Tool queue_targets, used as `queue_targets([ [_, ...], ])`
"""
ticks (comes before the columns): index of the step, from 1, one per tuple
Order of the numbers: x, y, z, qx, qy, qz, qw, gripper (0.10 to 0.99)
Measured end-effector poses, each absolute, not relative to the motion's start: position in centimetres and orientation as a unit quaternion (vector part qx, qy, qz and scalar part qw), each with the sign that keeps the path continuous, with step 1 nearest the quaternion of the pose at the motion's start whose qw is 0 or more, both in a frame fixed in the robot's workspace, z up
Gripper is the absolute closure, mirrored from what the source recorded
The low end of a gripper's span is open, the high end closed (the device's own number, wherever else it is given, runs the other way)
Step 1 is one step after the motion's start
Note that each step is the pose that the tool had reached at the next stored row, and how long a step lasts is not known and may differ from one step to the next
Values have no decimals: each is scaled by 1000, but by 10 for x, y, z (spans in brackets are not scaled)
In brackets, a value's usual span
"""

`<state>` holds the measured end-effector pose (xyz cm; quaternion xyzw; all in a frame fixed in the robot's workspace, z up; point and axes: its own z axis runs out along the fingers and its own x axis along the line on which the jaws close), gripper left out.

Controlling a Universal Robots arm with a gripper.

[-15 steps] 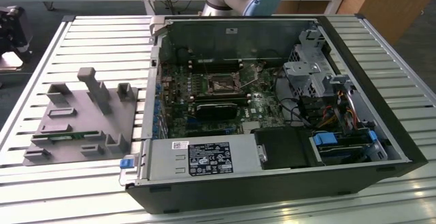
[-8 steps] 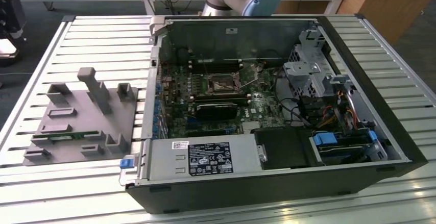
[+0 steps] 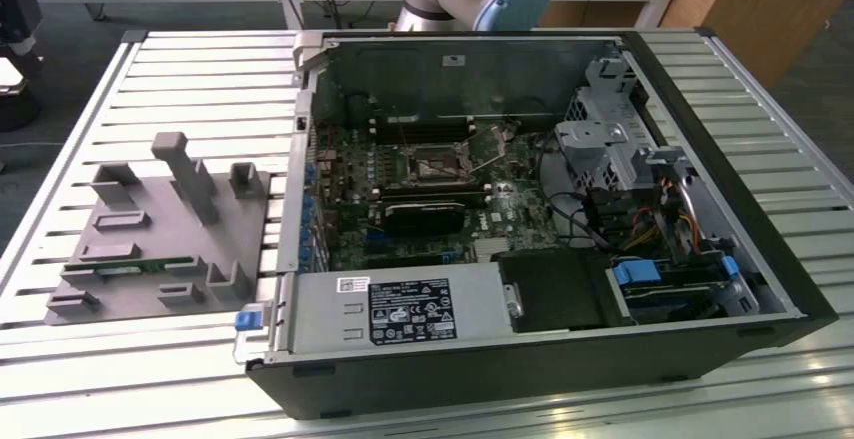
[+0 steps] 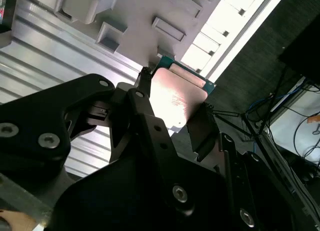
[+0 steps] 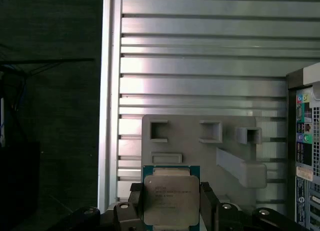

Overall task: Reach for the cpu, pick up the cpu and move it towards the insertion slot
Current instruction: 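Pick up the cpu and move it towards the insertion slot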

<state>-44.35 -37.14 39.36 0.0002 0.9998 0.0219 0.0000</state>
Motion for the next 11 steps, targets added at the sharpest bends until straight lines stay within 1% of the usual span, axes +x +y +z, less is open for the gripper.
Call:
queue_targets([
  [11,-422,-371,395,2,1000,23,0,545],
])
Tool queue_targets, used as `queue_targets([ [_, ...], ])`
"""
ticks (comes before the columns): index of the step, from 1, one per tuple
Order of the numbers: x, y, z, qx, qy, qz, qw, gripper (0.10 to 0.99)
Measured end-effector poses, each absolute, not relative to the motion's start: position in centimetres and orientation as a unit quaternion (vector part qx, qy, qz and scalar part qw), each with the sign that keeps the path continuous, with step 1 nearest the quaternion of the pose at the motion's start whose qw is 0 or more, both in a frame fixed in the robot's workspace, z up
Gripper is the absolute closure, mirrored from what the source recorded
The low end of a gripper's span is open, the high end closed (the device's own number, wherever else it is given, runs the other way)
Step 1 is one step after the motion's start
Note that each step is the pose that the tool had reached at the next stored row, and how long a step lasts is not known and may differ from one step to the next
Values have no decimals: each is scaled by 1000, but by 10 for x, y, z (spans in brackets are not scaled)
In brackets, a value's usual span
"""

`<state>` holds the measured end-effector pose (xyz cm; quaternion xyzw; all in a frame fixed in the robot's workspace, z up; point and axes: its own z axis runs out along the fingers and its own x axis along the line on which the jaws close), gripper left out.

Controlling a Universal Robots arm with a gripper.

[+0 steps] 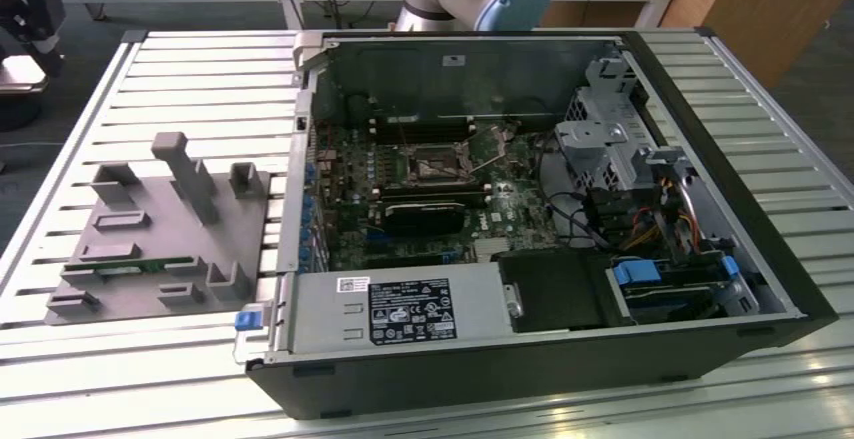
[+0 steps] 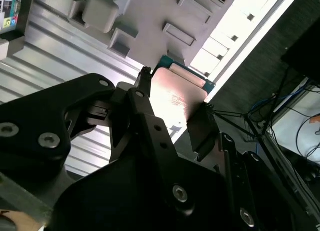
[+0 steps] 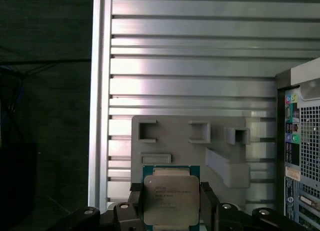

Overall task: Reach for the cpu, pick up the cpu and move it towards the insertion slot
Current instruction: 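Pick up the cpu and move it towards the insertion slot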

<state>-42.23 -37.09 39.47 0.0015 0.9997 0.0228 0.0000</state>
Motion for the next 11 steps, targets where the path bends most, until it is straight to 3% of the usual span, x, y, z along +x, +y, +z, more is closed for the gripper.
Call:
queue_targets([
  [11,-394,-371,395,2,1000,23,0,545],
])
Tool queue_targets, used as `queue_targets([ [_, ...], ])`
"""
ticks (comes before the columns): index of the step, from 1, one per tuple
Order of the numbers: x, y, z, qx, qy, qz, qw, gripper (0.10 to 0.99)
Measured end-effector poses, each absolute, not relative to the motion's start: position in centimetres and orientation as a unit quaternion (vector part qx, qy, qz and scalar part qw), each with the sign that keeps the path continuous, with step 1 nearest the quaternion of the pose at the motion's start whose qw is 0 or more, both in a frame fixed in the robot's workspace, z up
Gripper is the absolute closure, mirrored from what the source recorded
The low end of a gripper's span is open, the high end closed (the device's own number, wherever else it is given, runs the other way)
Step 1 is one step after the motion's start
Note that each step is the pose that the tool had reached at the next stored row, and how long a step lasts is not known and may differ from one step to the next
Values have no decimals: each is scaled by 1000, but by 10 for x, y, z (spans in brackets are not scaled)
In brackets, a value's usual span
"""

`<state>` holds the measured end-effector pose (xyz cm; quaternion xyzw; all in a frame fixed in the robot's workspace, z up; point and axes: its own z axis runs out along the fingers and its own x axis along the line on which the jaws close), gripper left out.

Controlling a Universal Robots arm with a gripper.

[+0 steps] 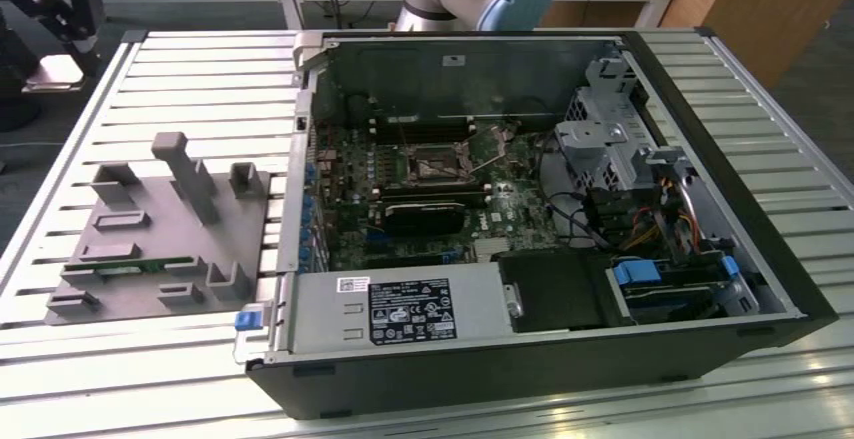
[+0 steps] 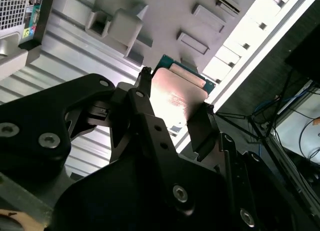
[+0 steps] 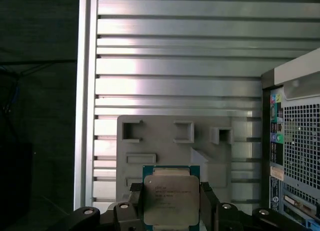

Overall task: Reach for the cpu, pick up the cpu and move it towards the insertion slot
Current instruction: 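Pick up the cpu and move it towards the insertion slot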

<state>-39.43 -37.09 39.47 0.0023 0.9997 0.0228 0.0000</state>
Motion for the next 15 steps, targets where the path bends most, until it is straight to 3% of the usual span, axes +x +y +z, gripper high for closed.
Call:
queue_targets([
  [15,-354,-371,395,4,1000,23,0,545],
])
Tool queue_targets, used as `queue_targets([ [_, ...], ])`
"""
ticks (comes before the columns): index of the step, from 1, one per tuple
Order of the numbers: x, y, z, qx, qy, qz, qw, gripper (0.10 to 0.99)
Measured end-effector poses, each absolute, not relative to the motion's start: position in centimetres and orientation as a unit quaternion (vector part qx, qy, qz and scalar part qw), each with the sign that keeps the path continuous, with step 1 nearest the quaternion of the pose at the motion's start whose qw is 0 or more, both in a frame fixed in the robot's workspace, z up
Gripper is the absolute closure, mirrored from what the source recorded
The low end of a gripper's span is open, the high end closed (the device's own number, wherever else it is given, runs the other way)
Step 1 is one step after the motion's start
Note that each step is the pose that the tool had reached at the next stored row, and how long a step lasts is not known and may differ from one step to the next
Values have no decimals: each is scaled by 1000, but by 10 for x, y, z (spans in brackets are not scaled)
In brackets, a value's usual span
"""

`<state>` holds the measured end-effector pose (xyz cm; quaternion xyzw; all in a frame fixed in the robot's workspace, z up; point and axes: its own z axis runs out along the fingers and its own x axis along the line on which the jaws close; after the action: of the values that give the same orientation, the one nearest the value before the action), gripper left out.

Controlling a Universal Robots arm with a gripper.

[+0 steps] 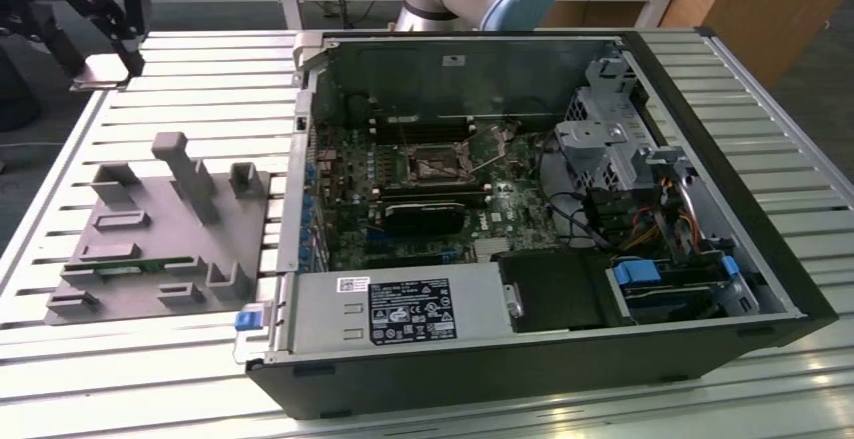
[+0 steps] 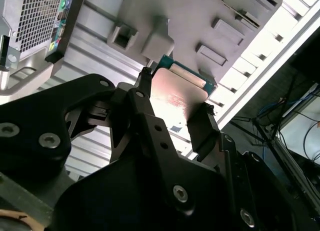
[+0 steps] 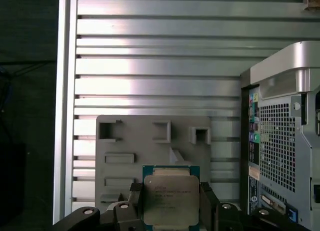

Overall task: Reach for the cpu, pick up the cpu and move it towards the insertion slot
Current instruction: 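Pick up the cpu and move it towards the insertion slot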

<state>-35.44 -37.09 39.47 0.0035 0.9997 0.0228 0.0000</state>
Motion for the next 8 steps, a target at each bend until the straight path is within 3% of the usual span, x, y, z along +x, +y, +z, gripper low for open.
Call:
queue_targets([
  [8,-331,-371,395,4,1000,23,0,545],
])
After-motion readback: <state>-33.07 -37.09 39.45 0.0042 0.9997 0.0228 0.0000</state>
